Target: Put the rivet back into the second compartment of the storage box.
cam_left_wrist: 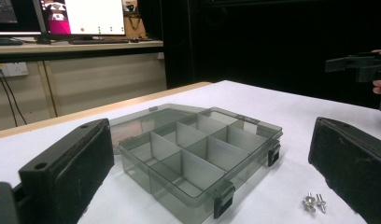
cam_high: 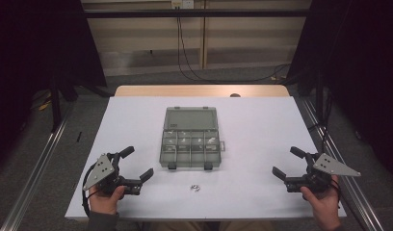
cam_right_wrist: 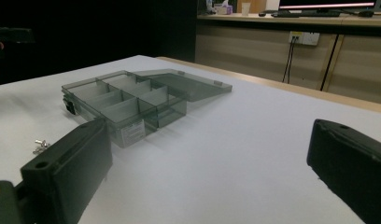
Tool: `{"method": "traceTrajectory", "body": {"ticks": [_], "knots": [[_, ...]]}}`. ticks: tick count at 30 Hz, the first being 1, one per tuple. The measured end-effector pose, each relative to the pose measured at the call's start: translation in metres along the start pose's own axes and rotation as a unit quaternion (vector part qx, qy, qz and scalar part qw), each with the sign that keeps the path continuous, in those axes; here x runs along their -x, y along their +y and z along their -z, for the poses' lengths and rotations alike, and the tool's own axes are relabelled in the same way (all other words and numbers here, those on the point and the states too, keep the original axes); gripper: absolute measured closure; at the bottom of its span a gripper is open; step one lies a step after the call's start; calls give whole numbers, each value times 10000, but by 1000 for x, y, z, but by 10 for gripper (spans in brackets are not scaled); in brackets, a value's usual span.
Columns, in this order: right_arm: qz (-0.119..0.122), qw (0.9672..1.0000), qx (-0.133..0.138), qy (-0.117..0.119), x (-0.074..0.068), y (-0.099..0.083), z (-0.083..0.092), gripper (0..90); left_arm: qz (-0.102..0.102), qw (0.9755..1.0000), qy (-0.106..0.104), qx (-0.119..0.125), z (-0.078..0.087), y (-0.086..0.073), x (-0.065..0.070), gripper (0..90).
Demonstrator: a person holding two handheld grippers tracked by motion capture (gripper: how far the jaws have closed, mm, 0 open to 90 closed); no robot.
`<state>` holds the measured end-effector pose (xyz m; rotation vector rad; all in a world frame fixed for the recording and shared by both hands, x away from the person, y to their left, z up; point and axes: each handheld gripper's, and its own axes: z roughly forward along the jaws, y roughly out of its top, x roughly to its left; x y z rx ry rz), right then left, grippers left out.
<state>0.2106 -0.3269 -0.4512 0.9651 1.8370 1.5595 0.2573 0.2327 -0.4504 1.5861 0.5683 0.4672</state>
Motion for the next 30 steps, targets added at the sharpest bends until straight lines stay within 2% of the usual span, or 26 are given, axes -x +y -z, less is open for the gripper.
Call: {"method": "traceTrajectory", "body": {"ticks": [8, 17, 20, 26, 30], "knots": [[53, 9999, 43, 76, -1, 0, -5, 0, 54, 10000, -56, -4, -3, 0, 0, 0], [-20, 10000, -1, 79, -1, -2, -4, 0, 121, 9994, -294, -150, -22, -2, 7, 0], [-6, 9999, 12, 103, -1, -1, -3, 0, 167, 9987, -421, -250, -31, -2, 13, 0], [45, 9999, 32, 127, -4, -1, -3, 0, 128, 9973, -653, -302, -49, -2, 24, 0], [39, 9999, 16, 154, -5, -2, -5, 0, 276, 9961, -761, -352, -62, -4, 29, 0]]}}
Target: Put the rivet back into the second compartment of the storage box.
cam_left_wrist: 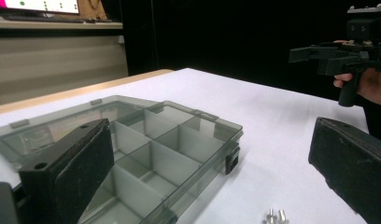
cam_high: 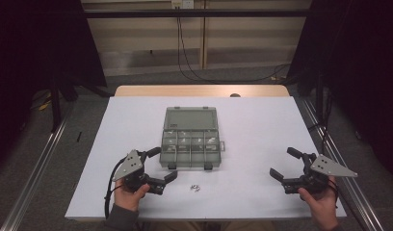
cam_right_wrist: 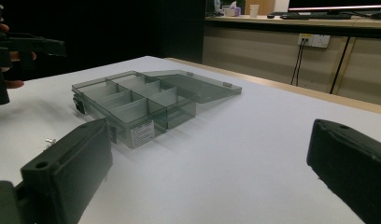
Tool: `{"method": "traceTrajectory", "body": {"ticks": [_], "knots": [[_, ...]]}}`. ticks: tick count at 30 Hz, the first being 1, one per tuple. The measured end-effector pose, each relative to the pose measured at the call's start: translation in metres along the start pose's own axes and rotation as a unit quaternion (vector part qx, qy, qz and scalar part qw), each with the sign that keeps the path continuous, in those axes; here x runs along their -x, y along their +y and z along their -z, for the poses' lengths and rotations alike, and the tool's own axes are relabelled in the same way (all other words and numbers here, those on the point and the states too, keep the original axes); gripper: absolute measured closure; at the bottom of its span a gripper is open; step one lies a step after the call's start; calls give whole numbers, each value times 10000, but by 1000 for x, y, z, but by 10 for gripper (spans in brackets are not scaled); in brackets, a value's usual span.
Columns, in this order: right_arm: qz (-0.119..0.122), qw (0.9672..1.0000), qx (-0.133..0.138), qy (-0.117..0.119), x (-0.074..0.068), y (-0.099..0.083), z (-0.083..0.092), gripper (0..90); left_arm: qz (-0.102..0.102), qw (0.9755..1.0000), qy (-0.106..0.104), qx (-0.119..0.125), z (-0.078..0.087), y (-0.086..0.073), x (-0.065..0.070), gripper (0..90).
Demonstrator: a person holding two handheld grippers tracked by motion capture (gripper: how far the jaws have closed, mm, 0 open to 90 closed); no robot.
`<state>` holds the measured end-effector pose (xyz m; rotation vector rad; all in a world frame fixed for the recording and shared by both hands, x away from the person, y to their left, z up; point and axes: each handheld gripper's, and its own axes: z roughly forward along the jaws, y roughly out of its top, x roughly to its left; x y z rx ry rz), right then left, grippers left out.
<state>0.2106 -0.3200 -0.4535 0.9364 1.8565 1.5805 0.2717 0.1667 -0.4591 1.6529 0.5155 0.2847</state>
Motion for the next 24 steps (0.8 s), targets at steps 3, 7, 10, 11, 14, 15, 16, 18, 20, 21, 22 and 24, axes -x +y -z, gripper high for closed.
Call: {"method": "traceTrajectory", "body": {"ticks": [3, 7, 10, 11, 14, 15, 16, 18, 20, 21, 22, 24], "knots": [[6, 10000, -2, 22, -1, 0, -2, 0, 22, 9999, 39, -157, -8, -1, 2, 0], [7, 10000, -17, 76, -2, -1, -6, 0, 53, 9993, 28, -372, -15, -1, 5, 0], [-2, 9999, -29, 96, -2, -2, -7, 0, 120, 9975, 52, -691, -22, -2, 7, 0], [-10, 10000, -19, 94, -2, -2, -8, 0, 132, 9970, 118, -755, -23, -2, 8, 0], [-12, 9999, 6, 114, -1, -2, -8, 0, 106, 9950, 98, -993, -26, -4, 9, 0], [-8, 9999, -2, 111, -1, -2, -8, 0, 106, 9943, 52, -1060, -26, -4, 9, 0], [-13, 9999, -2, 126, -1, -2, -8, 0, 89, 9932, 30, -1163, -28, -4, 9, 1], [-3, 9999, 2, 129, -1, -1, -8, 0, 45, 9892, 96, -1462, -31, -3, 12, 6], [-14, 9999, -6, 136, -1, -1, -9, 0, 25, 9867, 54, -1627, -33, -3, 13, 41], [-13, 9999, -8, 136, -1, -2, -9, 0, 14, 9846, 58, -1750, -34, -3, 14, 58], [-13, 9999, -15, 143, -2, -2, -9, 0, 17, 9822, 8, -1877, -36, -3, 16, 76], [2, 9999, -20, 140, -2, -1, -8, 0, 1, 9790, -37, -2038, -38, -4, 18, 132]]}}
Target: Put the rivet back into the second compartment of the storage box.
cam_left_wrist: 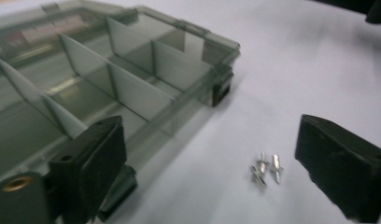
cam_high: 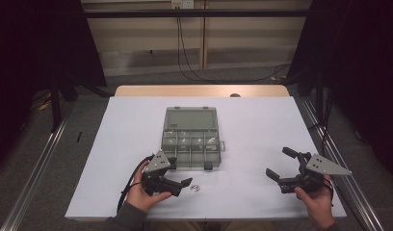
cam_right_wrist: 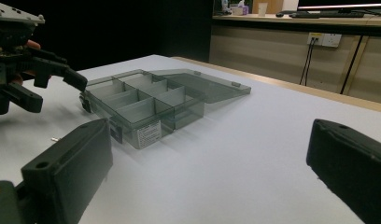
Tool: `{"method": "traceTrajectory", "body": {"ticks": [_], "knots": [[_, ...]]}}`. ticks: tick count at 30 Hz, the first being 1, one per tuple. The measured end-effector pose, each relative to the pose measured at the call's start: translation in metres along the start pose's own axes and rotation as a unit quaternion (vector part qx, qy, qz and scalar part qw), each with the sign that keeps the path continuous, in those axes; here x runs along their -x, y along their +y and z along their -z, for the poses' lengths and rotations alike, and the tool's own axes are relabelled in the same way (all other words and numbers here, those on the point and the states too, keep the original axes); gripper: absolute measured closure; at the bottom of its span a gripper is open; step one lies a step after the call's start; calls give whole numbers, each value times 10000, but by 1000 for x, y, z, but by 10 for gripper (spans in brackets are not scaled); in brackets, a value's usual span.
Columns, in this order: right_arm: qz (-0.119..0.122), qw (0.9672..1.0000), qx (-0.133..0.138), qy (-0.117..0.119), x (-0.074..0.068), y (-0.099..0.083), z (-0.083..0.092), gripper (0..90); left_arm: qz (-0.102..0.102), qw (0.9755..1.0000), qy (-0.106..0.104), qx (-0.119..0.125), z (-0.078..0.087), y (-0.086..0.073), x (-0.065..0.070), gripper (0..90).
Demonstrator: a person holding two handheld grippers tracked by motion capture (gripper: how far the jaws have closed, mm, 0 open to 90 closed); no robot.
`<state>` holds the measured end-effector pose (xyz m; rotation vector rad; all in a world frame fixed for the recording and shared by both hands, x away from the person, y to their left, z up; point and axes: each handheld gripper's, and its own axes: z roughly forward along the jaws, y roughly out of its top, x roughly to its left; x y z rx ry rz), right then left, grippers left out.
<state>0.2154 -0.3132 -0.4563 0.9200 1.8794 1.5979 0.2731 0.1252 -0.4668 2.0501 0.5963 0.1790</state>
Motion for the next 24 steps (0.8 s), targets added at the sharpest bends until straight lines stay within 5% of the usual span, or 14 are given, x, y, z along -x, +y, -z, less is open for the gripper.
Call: {"method": "traceTrajectory", "body": {"ticks": [7, 24], "knots": [[24, 10000, -21, -9, 0, 0, 0, 1, -179, 9975, -142, -675, -9, 1, 10, 313], [66, 10000, -59, -5, -1, 0, 0, 3, -405, 9921, -269, -1160, -21, -1, 19, 635]]}}
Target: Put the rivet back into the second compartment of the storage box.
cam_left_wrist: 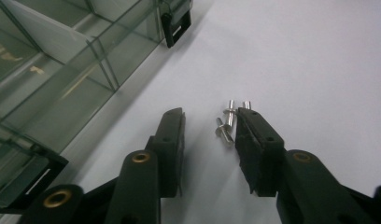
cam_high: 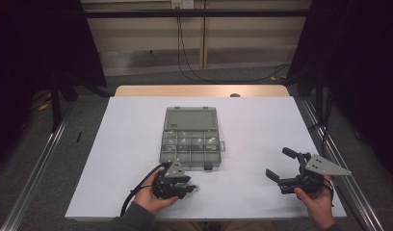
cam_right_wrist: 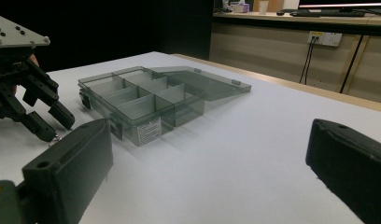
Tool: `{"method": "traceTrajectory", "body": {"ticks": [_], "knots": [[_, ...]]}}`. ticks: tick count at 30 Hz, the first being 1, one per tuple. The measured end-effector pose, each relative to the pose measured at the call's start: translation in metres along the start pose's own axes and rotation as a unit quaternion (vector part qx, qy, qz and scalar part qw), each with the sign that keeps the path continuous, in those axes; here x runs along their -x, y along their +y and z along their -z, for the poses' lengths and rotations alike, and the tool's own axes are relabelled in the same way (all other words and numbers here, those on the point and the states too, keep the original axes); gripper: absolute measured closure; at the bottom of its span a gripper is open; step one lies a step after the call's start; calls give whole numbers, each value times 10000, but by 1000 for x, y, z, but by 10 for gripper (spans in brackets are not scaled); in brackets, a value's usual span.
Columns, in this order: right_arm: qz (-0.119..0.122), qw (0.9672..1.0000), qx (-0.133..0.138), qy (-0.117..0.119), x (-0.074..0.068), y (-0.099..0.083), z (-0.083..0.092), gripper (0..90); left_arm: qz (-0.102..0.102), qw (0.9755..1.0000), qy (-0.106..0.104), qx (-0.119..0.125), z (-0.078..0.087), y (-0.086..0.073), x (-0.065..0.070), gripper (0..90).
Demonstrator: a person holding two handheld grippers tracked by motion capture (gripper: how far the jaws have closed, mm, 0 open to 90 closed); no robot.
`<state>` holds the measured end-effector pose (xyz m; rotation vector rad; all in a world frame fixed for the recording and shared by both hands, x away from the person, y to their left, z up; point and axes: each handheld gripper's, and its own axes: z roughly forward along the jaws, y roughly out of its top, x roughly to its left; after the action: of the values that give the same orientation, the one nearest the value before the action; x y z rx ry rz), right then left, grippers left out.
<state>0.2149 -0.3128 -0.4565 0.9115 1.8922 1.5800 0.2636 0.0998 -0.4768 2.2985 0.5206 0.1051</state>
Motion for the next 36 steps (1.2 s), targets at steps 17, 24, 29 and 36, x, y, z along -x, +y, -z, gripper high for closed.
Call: {"method": "traceTrajectory", "body": {"ticks": [17, 24, 29, 36], "knots": [[-5, 10000, -25, -15, 1, -1, 0, 3, 107, 9999, -19, -122, 1, 2, 1, 864], [-18, 10000, -16, -20, 1, -1, 1, 3, 399, 9990, 34, 217, 14, 3, -7, 866], [-18, 10000, -2, -25, 1, -1, 1, 3, 546, 9974, 122, 453, 23, 5, -12, 866], [-3, 10000, -13, 4, 1, 0, 0, 3, 690, 9954, 262, 612, 30, 14, -21, 865]]}}
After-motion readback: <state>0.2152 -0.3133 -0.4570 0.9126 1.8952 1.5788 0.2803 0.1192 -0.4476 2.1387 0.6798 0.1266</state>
